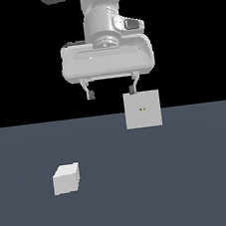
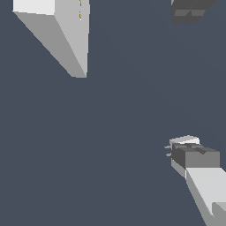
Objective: Plug the charger into the wall socket.
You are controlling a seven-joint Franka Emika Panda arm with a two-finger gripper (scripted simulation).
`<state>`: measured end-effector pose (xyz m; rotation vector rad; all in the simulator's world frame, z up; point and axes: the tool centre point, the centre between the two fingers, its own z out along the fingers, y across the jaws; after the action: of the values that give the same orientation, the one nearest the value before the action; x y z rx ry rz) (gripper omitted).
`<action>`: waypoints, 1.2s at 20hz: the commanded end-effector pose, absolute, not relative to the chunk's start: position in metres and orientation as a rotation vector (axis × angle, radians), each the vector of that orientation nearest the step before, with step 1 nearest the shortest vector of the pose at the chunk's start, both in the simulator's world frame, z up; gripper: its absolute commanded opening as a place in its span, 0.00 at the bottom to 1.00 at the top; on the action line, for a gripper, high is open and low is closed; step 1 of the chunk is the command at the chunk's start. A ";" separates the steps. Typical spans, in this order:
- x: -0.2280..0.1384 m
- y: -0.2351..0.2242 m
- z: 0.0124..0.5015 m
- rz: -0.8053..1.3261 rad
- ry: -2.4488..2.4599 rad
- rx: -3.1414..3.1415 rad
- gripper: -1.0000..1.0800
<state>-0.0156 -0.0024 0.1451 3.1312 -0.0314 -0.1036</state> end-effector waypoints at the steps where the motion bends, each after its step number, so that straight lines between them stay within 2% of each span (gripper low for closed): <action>1: -0.016 -0.002 0.145 -0.104 -0.031 3.131 0.96; 12: -0.030 0.011 0.134 -0.066 0.019 3.135 0.96; 24: -0.075 0.052 0.095 0.053 0.178 3.139 0.96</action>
<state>-0.0687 0.0468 0.1003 3.1394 0.1553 0.0353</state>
